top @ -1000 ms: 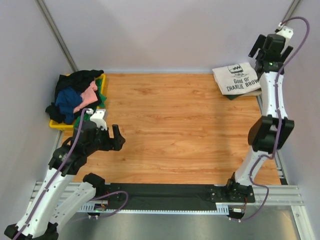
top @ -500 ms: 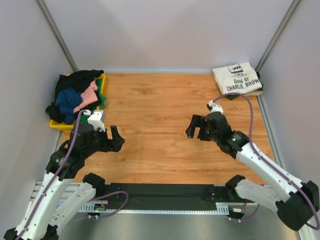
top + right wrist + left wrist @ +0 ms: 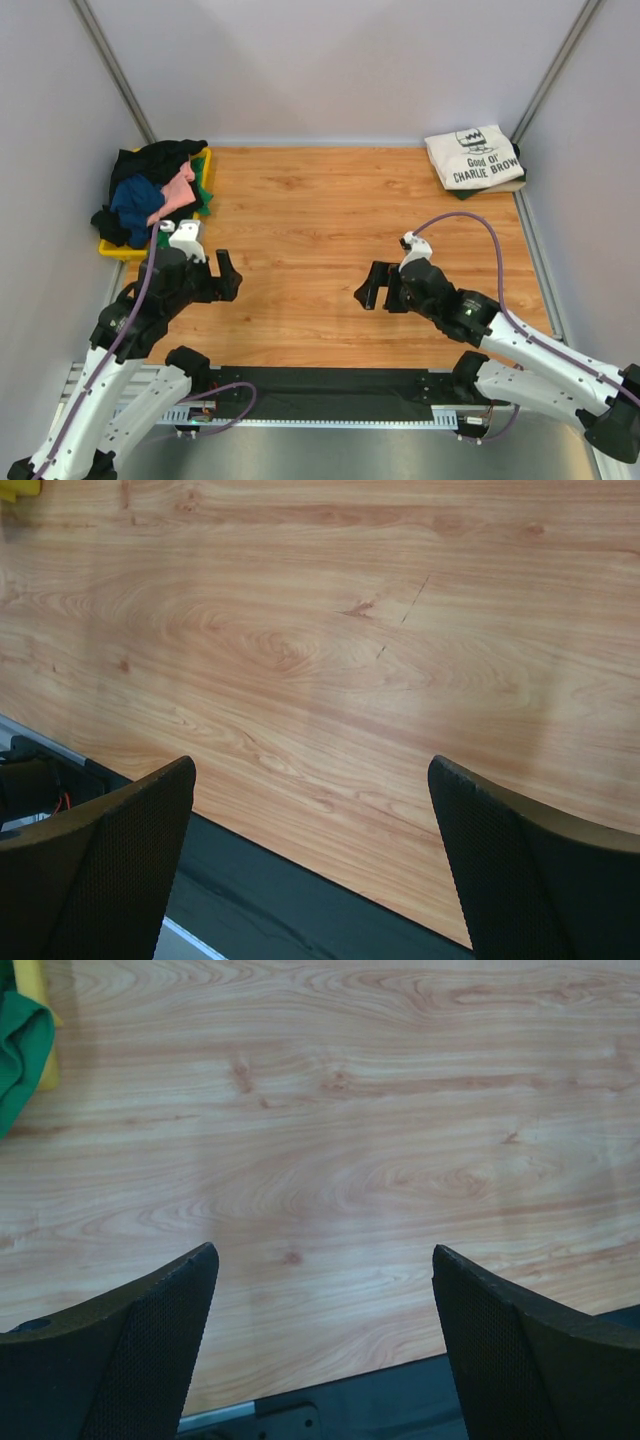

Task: Fold and stack the t-shirts
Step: Reset both grippers

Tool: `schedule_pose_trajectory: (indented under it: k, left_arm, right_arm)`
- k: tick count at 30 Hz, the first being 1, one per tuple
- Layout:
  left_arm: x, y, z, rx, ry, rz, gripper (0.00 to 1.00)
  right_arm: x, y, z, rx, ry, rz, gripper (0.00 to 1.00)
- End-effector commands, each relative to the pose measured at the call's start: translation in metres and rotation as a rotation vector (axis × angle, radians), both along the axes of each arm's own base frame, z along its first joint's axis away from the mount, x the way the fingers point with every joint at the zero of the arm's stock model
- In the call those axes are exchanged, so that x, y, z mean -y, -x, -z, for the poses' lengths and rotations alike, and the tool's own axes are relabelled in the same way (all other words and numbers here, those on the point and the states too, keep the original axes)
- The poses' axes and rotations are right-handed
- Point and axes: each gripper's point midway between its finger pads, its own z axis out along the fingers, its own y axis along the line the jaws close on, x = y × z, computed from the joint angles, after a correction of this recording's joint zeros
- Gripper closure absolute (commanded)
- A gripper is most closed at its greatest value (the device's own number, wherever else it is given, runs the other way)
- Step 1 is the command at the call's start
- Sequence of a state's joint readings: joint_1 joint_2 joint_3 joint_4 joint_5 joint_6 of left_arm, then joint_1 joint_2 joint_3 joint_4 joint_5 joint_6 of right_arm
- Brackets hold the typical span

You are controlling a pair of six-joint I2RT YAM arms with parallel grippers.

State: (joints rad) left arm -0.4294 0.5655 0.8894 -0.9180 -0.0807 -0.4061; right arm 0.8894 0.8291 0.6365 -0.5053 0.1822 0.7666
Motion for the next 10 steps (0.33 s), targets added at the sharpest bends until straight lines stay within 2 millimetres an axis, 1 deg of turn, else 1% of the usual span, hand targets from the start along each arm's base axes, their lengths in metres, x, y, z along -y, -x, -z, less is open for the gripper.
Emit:
schedule_pose_trajectory:
  k: [1,7,10]
  left_arm:
    - [-0.011,-0.006,-0.012,0.025,-0.023,-0.063,0.06]
    - [-0.024,-0.013,-0.01,0.016,-0.064,-0.148,0.06]
    - [-0.027,-0.021,-0.01,0.015,-0.081,-0.181,0.03]
  right_arm:
    - [0.002,-0.006,-0.007,0.027,-0.023,0.046,0.0]
    - [0.002,-0.006,-0.011,0.048,0.022,0.002,0.0]
    - [0.004,-0.005,-0.01,0.045,0.05,-0.01,0.0]
